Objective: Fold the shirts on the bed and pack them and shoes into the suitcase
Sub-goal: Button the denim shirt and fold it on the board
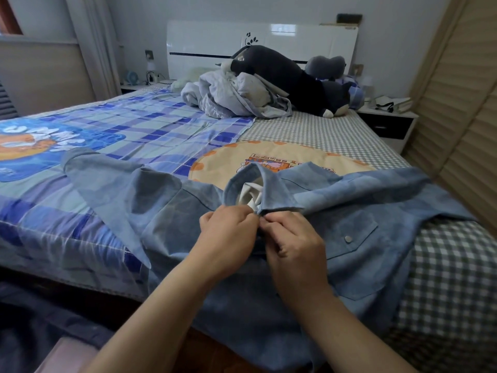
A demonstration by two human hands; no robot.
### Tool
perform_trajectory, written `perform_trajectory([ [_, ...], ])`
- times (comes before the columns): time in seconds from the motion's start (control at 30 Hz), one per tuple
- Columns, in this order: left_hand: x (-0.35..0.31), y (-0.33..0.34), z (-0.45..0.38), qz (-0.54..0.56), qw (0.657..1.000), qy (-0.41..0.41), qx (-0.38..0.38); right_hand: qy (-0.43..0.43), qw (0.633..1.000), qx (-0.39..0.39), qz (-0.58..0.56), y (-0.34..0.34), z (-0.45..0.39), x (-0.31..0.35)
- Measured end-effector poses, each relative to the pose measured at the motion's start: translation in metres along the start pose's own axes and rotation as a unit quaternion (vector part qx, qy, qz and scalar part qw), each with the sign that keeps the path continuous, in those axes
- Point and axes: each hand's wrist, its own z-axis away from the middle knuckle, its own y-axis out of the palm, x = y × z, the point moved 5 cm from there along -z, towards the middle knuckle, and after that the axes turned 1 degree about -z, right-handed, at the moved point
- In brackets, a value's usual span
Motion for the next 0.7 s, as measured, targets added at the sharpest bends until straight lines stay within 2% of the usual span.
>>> perform_trajectory([
  [0.07, -0.002, 0.003, 0.0, -0.052, 0.998, 0.034, -0.018, -0.005, 1.0, 0.003, 0.015, 0.0, 0.004, 0.0],
  [0.2, 0.003, 0.012, 0.0, -0.156, 0.984, 0.081, 0.005, -0.012, 0.999, 0.03, 0.017, 0.003, 0.011, -0.005],
  [0.27, 0.007, 0.015, 0.002, -0.237, 0.966, 0.106, 0.013, -0.013, 0.997, 0.076, 0.012, 0.006, 0.015, -0.009],
  [0.33, 0.017, 0.021, 0.008, -0.3, 0.945, 0.126, 0.022, -0.02, 0.988, 0.154, 0.007, 0.008, 0.022, -0.009],
  [0.4, 0.03, 0.026, 0.011, -0.311, 0.941, 0.135, 0.003, -0.015, 0.986, 0.162, 0.021, -0.004, 0.023, -0.011],
  [0.5, 0.045, 0.029, 0.018, -0.284, 0.943, 0.168, -0.047, 0.081, 0.995, 0.037, 0.034, -0.042, 0.007, -0.025],
  [0.57, 0.051, 0.034, 0.024, -0.215, 0.955, 0.197, -0.055, 0.141, 0.989, -0.005, 0.035, -0.056, 0.0, -0.032],
  [0.63, 0.055, 0.035, 0.033, -0.061, 0.984, 0.146, -0.083, 0.174, 0.984, 0.012, 0.04, -0.051, -0.003, -0.033],
  [0.7, 0.062, 0.025, 0.029, 0.107, 0.986, 0.034, -0.126, 0.197, 0.979, 0.056, 0.019, -0.033, -0.022, -0.032],
])
